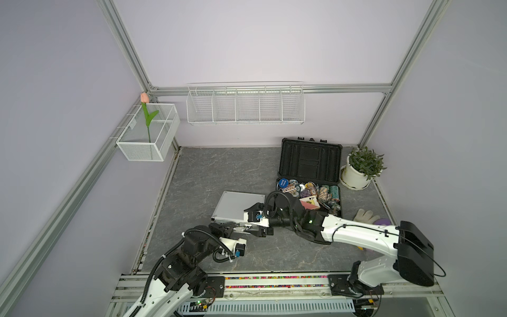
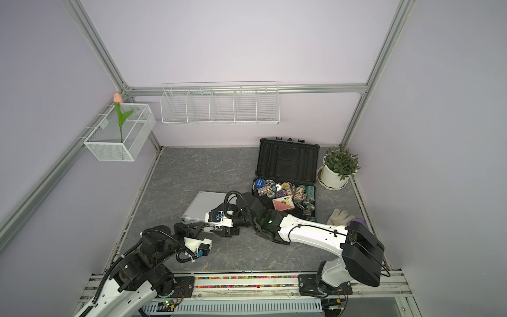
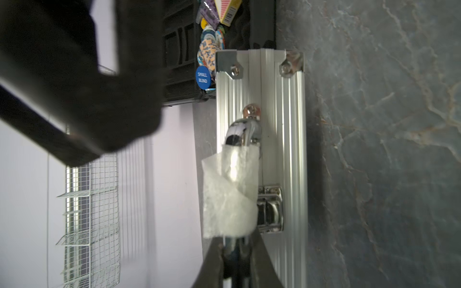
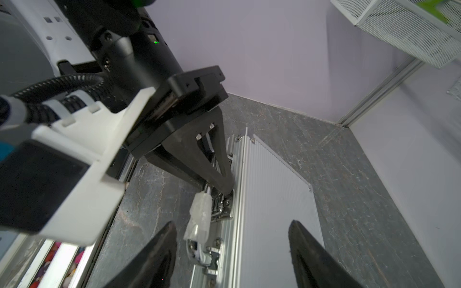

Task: Open the poker set cases
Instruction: Open the fastener on the poker set case.

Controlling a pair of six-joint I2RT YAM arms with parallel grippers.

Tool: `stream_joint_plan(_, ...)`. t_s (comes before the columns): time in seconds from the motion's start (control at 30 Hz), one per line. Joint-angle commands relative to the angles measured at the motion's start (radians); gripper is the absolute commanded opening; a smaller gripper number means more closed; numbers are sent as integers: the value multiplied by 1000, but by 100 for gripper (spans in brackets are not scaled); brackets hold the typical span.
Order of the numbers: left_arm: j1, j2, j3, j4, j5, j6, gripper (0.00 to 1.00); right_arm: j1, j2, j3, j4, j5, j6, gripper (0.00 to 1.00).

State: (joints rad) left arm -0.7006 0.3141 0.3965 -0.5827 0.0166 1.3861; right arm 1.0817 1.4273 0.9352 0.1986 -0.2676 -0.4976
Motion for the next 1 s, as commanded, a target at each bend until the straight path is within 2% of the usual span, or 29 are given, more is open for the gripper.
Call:
stream_joint_plan(0.0, -5, 38, 92, -101, 27, 59, 0, -2, -40, -39, 67, 29, -18, 73)
stream_joint_plan(0.4, -6, 177, 158, -151, 113, -134, 0, 6, -124, -172, 170, 44, 83, 72)
stream_joint_plan(0.97, -6, 244, 168, -173, 159, -233, 0, 48, -118, -178, 156, 31, 98, 71)
